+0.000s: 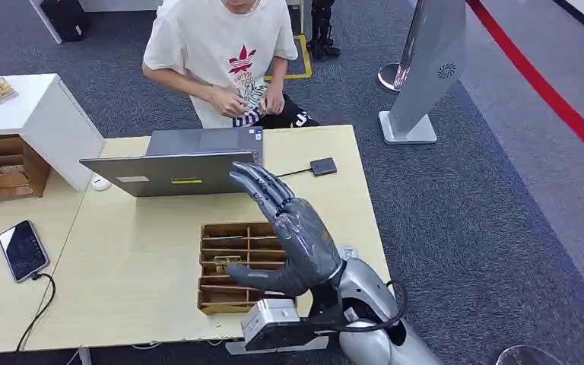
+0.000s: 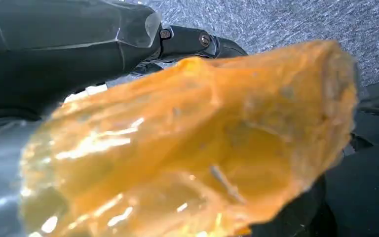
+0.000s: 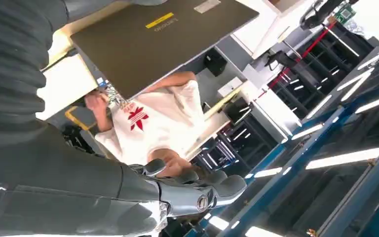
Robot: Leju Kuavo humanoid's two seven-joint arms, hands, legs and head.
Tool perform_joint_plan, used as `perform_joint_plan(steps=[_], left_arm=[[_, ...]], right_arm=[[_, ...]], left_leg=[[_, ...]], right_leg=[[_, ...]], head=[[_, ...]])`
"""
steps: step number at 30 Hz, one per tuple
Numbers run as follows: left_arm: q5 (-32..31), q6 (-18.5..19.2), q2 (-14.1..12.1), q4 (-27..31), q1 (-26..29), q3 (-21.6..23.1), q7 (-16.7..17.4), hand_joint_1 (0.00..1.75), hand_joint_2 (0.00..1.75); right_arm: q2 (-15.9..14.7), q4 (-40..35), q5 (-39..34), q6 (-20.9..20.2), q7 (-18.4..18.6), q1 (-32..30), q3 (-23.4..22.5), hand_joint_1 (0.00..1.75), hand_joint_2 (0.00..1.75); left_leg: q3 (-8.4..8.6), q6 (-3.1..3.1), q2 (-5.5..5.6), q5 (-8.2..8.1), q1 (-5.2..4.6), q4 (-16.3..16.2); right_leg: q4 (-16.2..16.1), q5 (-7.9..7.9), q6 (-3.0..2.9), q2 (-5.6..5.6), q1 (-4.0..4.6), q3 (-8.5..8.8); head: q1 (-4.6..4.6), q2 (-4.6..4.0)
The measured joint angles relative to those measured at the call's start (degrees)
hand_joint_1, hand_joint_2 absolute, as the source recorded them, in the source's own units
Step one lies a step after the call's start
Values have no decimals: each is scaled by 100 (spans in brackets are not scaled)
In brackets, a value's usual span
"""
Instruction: Pass the card to the sensor for recognition and then transmit it.
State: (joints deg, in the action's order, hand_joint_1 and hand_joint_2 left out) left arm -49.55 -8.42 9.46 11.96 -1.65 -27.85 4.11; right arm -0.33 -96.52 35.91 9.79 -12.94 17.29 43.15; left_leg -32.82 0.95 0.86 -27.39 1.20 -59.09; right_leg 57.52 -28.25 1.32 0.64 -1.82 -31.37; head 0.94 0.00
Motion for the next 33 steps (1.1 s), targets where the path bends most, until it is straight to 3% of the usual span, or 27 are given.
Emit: perform_joint_plan(steps=[2,5,22,24,25,26,27,28,29,33], left_arm=[[18,-4,2,0,1,-22,0,0,0],[22,-26,2,0,10,-55,2,0,0],[105,-66,15,0,18,-179,4,0,0],[98,-68,22,0,19,-234,22,0,0],[81,-68,24,0,17,-240,37,0,0],[72,-68,24,0,18,-243,37,0,0],[66,-68,24,0,17,-247,37,0,0],[57,-68,24,0,17,-247,37,0,0],[33,-68,24,0,16,-247,39,0,0],[-11,-66,24,0,15,-251,48,0,0]], right_arm=[[-37,-44,-2,15,-33,-50,2,147,175],[-98,-126,-33,89,-79,-190,20,175,175],[-240,-164,-164,275,-216,-790,129,175,175],[-328,6,-184,168,-223,-1075,282,133,175],[-374,188,112,236,-221,-1076,337,129,175],[-387,267,219,278,-214,-1076,363,94,175],[-402,341,307,308,-206,-1076,389,82,175],[-411,403,412,339,-188,-1076,407,82,175],[-422,500,610,428,-132,-1073,435,63,175],[-439,806,1053,690,9,-1066,538,68,175]], left_leg=[[0,0,0,0,0,0],[0,0,0,0,0,0],[-1,0,0,-1,0,0],[-2,0,0,-1,0,1],[-2,0,-1,0,0,1],[-2,0,-1,0,0,1],[-2,0,-1,0,0,0],[-2,0,-1,0,0,0],[-2,0,-1,0,0,0],[-3,0,-1,0,0,0]], right_leg=[[0,0,0,0,0,0],[0,0,0,0,0,0],[0,-1,0,0,0,0],[0,-1,0,0,0,-2],[0,-1,0,0,0,-2],[0,0,0,0,0,-2],[0,0,0,0,0,-1],[0,0,0,0,0,-1],[0,0,0,0,0,-1],[0,0,0,0,0,-1]], head=[[0,0],[0,0],[0,0],[0,0],[0,0],[0,0],[0,0],[0,0],[0,0],[0,0]])
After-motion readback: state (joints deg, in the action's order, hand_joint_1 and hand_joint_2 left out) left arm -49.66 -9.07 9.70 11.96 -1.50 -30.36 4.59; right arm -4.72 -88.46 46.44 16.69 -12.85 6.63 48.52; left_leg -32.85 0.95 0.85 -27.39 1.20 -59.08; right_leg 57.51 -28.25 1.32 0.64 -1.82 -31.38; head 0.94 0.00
